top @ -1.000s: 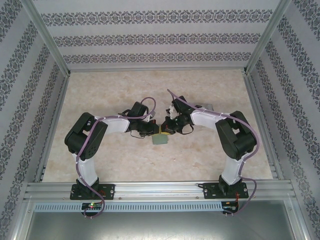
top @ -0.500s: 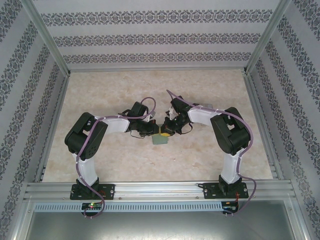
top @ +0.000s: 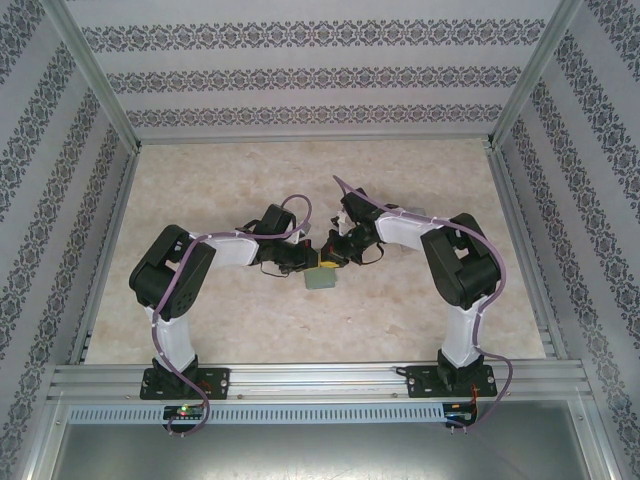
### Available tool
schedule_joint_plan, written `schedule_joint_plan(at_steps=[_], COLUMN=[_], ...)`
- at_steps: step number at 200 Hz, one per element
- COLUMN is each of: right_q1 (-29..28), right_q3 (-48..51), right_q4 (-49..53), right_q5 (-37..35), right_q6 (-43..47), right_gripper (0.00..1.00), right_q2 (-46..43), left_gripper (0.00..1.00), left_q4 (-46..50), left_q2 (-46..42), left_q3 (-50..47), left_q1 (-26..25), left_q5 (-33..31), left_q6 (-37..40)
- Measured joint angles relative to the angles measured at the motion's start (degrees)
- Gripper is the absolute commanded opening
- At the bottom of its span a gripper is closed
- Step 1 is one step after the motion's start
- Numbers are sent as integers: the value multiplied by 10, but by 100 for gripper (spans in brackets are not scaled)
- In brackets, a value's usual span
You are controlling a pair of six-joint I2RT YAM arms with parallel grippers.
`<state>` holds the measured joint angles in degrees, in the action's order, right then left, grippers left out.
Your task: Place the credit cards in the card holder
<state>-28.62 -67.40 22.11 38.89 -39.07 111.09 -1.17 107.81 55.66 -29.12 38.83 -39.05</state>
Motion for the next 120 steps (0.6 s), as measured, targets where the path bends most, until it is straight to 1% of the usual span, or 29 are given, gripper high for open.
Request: schedule_joint_plan(at_steps=[60,99,120], right_q1=[-10,-28,-33], right_q3=[-6,-25,-32], right_q4=[9,37,45], right_q5=[-33,-88,-102], right_q6=[29,49,51], right_gripper=[0,0,0], right_q2=[3,11,15], left_gripper=[0,1,2], left_q4=[-4,-19,-32], left_q2=[3,3,3], left_q3=[0,-8,-15], left_q1=[3,7,10], left_q5=[9,18,25], left_q6=[-2,-14,-22])
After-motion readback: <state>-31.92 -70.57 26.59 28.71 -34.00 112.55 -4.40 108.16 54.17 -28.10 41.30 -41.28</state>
